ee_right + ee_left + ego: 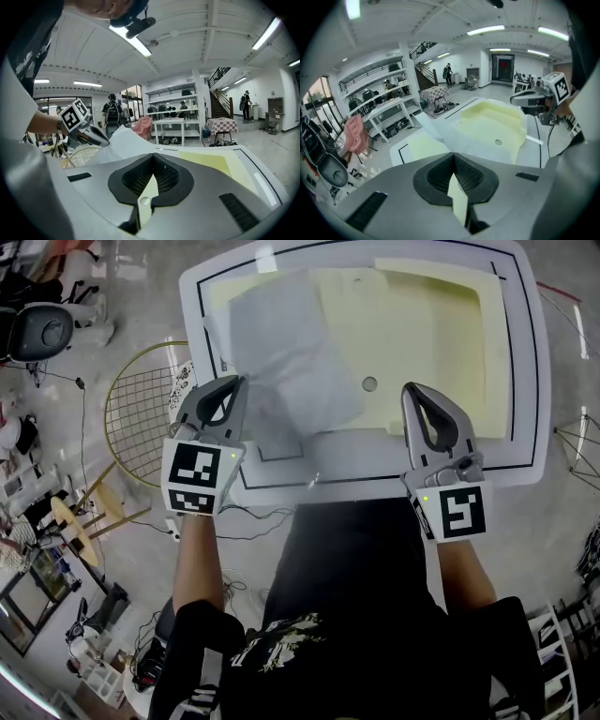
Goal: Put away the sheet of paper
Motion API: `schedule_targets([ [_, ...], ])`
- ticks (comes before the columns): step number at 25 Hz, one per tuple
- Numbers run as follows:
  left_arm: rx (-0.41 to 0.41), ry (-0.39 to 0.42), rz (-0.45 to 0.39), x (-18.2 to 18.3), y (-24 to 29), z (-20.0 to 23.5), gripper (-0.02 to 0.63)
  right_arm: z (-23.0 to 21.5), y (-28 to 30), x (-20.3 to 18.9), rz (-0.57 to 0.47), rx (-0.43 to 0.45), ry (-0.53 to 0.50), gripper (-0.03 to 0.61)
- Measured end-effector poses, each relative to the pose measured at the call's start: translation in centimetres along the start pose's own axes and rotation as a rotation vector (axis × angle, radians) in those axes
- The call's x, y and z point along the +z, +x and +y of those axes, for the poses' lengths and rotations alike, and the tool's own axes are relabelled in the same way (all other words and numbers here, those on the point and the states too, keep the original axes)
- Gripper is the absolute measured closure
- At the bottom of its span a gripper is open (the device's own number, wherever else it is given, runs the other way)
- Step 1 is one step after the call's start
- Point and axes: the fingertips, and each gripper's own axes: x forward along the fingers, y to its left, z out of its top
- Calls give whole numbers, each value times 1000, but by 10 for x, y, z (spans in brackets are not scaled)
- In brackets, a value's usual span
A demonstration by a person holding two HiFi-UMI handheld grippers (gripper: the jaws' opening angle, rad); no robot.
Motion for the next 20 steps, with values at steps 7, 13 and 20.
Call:
schedule_targets([
  [7, 40, 68, 93, -17, 35, 20, 614, -5, 8, -14, 9, -14, 26, 580],
  [13, 29, 24, 102, -18, 47, 21, 614, -1, 5, -19, 14, -6, 61, 580],
  [20, 15, -10, 107, -21, 57, 3, 614, 1, -11, -29, 12, -16, 101, 580],
])
